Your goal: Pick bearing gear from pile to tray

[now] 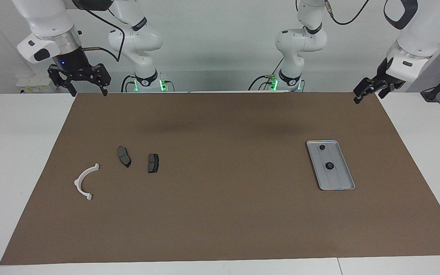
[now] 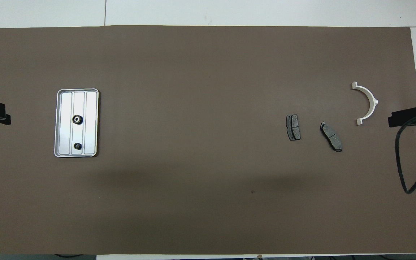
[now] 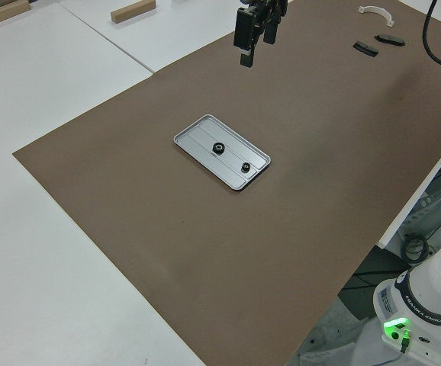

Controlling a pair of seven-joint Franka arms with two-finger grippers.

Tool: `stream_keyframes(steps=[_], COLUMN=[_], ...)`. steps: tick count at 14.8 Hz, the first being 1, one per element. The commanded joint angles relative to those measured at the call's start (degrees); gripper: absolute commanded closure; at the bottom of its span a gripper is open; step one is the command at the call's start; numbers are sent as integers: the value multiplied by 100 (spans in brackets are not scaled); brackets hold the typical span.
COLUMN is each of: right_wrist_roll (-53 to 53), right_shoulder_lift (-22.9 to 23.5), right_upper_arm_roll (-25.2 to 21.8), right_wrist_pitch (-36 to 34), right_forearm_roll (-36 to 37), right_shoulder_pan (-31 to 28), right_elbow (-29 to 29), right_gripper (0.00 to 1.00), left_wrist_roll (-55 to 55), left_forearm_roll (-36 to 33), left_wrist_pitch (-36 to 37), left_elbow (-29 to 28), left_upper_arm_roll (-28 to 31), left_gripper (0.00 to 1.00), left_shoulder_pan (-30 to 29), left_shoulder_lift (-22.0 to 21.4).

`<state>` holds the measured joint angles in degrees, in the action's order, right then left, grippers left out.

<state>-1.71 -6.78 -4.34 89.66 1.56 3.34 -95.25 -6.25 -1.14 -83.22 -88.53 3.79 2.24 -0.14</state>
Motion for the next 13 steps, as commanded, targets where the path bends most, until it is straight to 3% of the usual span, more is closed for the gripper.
stream_keyframes(steps=[1, 3, 13], right_wrist_roll=[48, 48, 48], right_shoulder_lift=[-95, -95, -104], right_upper_arm_roll=[-6, -6, -6], right_wrist_pitch=[-71, -71, -80], right_forearm_roll=[-112, -112, -112], right_shoulder_pan=[0, 0, -9], right_elbow=[-82, -82, -90], right_gripper=[0, 0, 0], left_wrist_roll=[80, 80, 185], left_forearm_roll=[26, 123, 158], left_wrist_pitch=[290, 0, 8], left_elbow=[521, 321, 231], left_upper_arm_roll=[-1, -27, -168], left_gripper=[0, 0, 0], left_shoulder_pan=[14, 31, 75], left_shoulder_lift=[278, 208, 242])
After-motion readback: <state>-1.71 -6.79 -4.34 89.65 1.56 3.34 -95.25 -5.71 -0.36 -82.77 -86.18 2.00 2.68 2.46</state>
